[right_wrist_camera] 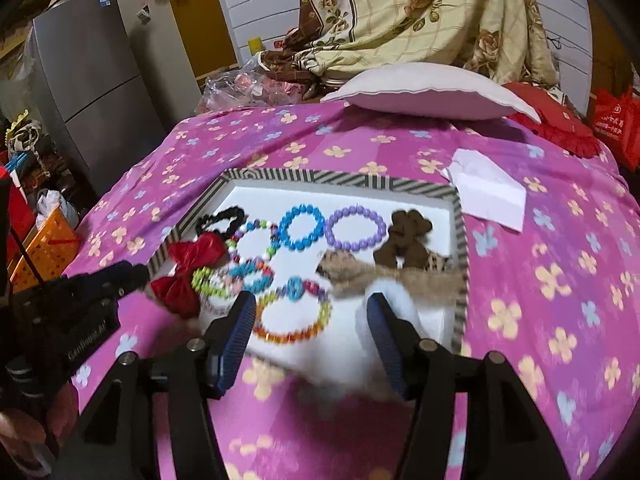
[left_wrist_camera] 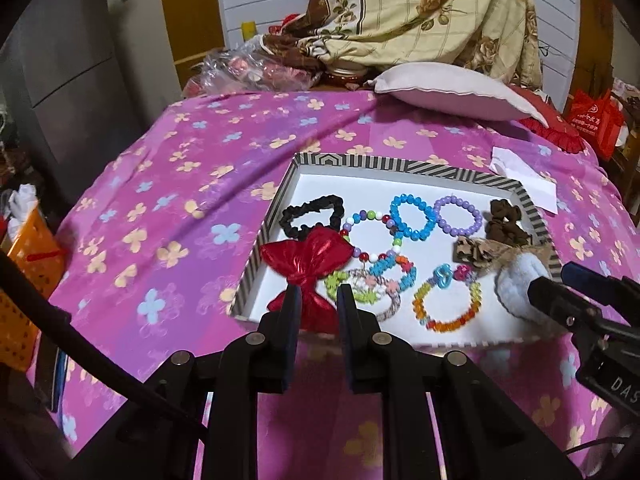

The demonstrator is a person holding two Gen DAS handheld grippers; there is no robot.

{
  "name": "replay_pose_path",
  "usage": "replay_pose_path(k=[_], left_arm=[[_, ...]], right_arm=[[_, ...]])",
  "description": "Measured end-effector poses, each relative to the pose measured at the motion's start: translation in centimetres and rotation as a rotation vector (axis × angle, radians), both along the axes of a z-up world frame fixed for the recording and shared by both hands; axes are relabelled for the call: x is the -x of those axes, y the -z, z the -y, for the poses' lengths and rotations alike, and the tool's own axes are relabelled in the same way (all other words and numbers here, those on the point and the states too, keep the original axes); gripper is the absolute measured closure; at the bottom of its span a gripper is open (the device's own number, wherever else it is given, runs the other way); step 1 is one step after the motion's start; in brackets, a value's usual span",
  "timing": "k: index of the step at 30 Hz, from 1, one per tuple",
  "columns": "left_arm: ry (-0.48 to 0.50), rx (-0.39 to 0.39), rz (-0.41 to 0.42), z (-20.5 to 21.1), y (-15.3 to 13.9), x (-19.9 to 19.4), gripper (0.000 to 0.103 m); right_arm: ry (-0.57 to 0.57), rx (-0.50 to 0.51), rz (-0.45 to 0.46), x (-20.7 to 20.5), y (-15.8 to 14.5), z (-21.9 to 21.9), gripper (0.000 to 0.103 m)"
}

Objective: Organize jewelry

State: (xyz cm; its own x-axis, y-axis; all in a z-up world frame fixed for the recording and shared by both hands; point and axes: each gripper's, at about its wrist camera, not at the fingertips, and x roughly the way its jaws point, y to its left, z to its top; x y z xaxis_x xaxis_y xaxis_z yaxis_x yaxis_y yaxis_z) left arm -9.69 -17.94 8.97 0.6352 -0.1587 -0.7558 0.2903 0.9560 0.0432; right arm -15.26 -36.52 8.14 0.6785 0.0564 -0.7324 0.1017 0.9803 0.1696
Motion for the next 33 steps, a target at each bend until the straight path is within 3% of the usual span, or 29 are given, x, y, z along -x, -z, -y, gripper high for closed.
replay_pose_path(k=[18, 33], left_arm=[[-0.03, 0.028, 0.042, -2.1, -2.0, 5.4, 0.092], [-0.038, 0.048, 0.067, -2.2, -3.4, 7.3, 0.092]], right_arm=[[0.009, 0.042, 0.015, 5.7, -0.7, -2.9, 0.033], [0.03, 0.049, 0.05, 7.4, -2.3, -3.4, 0.03]])
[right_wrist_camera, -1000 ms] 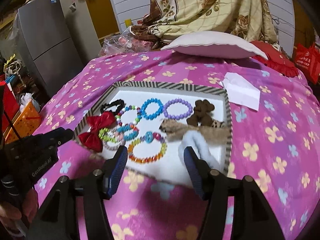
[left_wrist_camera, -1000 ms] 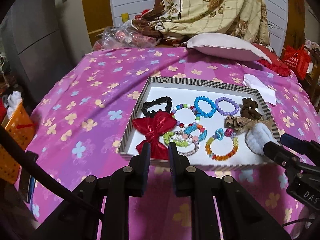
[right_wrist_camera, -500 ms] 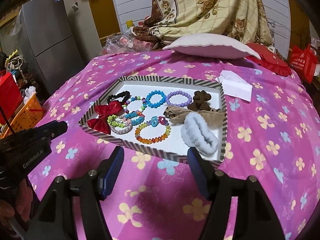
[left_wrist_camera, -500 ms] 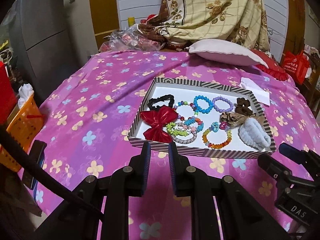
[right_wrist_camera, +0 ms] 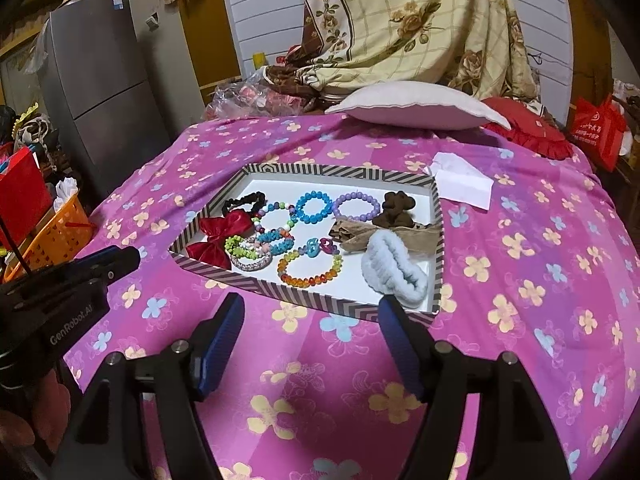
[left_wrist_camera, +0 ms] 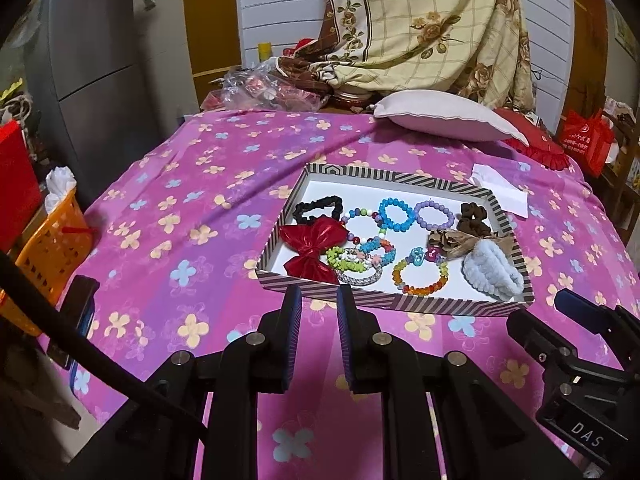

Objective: Organize jewelry

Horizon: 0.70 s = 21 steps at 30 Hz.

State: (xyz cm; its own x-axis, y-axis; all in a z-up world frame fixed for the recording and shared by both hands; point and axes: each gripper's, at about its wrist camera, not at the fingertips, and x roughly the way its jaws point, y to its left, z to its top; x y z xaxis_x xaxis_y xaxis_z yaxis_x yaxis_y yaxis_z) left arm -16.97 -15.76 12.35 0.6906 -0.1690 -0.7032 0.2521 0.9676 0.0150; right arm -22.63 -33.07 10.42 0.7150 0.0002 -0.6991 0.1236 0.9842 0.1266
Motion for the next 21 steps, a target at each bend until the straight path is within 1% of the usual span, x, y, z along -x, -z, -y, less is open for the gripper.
replay_pose_path(k=[7, 21], left_arm=[[0.012, -0.011, 0.021, 0.42, -0.55, 0.74, 0.092], [0.005, -0.009, 0.026, 0.18, -0.96, 1.04, 0.092]], right_arm=[[-0.001, 0.0, 0.001, 0.18, -0.1, 0.07, 0.03], [-0.004, 0.003, 0.01, 0.63, -0.7, -0.24, 0.029]])
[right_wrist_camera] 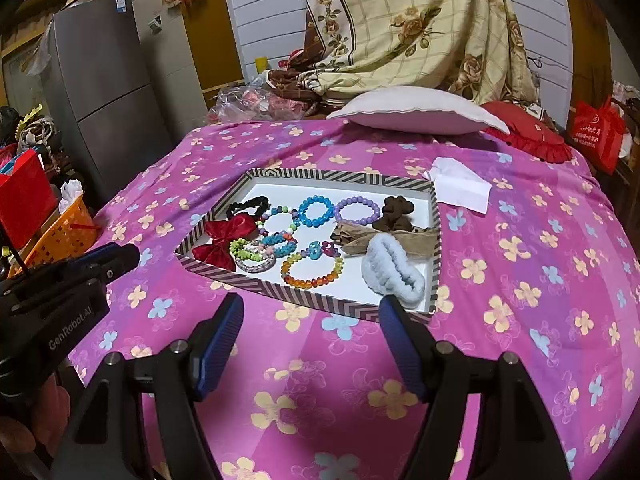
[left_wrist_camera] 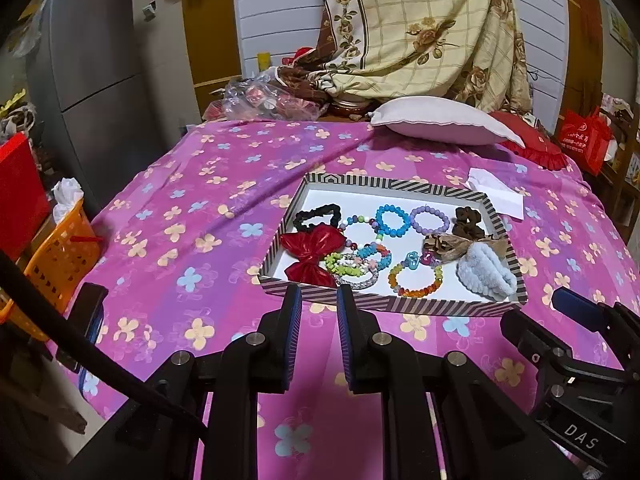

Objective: Organize jewelry

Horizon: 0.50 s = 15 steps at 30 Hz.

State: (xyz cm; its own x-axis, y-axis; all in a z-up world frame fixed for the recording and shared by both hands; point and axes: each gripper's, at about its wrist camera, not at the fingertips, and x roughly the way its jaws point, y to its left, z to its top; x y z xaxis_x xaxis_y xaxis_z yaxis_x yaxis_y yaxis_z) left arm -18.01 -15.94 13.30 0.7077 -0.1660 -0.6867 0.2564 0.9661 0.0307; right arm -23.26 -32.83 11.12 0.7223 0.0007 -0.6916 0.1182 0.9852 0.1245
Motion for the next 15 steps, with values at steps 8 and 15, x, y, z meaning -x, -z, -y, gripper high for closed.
replay_pose_path(k=[8, 15], left_arm=[[0.004, 0.0, -0.001, -0.23, -0.3, 0.07, 0.092], [0.007, 0.019, 0.002, -0.21, -0.42, 0.27, 0.092]], right_arm=[[-0.002, 0.001, -0.003, 0.02, -0.11, -0.29, 0.029], [-0.003, -0.001, -0.002, 0.06, -0.15, -0.48, 0.029]])
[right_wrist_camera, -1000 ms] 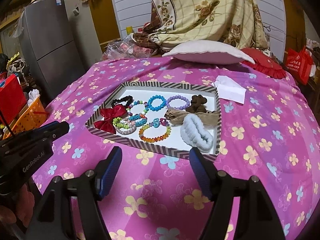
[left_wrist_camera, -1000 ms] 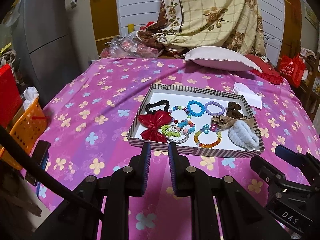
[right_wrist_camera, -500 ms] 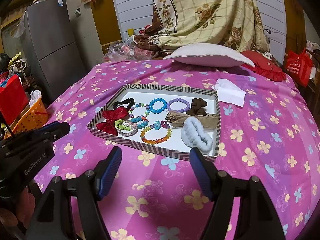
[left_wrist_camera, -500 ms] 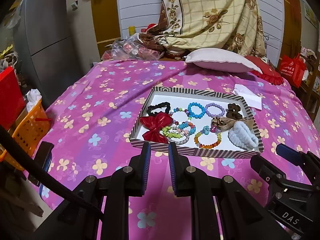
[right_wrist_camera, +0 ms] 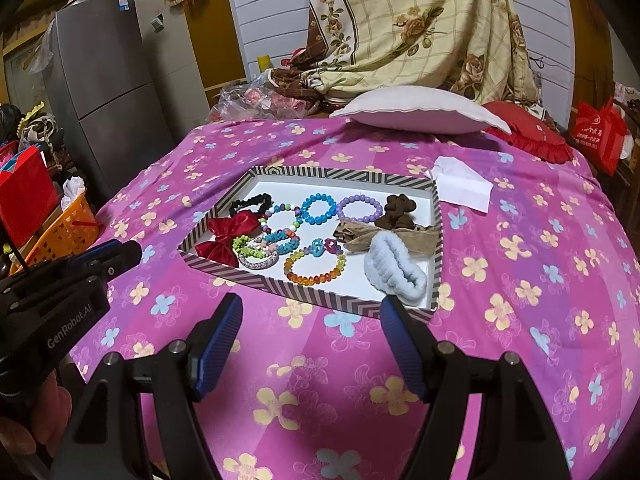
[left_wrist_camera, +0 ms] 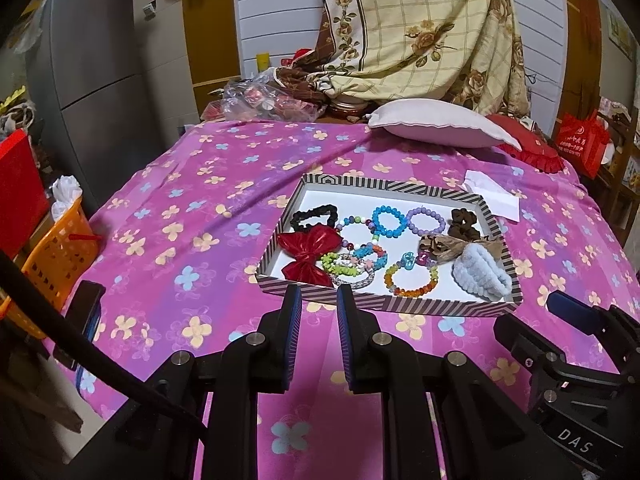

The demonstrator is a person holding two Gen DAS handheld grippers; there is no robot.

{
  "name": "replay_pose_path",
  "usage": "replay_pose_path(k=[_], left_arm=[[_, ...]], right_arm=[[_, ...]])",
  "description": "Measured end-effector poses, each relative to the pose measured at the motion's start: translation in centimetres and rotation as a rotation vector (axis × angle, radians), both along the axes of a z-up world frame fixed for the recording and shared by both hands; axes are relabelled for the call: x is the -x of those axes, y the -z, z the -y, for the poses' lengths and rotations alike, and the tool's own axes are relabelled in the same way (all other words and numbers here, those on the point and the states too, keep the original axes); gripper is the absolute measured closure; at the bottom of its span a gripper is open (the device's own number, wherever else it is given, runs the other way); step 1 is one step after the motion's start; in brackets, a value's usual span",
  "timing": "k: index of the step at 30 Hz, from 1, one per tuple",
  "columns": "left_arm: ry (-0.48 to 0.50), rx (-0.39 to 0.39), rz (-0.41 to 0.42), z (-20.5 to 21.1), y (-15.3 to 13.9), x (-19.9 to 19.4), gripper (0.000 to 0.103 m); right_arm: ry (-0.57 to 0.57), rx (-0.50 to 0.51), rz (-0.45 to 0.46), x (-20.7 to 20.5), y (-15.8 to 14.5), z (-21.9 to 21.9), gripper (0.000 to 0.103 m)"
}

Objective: Organize jewelry

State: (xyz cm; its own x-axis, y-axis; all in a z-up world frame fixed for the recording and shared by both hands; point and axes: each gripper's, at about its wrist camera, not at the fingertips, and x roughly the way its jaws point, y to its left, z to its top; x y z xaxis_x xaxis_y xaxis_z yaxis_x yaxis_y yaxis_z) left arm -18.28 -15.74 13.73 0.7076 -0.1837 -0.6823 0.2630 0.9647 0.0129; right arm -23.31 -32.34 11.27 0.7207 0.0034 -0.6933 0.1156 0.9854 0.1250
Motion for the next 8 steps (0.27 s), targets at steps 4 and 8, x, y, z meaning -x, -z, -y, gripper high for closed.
replay_pose_path(k=[4, 8], left_arm=[[0.006, 0.026, 0.007, -0.3, 0.1, 0.1, 0.091], [-0.023, -0.007, 0.014, -0.9, 0.5, -0.2, 0.09]], right_arm=[[-0.001, -0.002, -0.004, 0.0, 0.3, -0.1, 0.028], [0.015, 0.007, -0.02, 0.2, 1.2, 1.0, 0.026]])
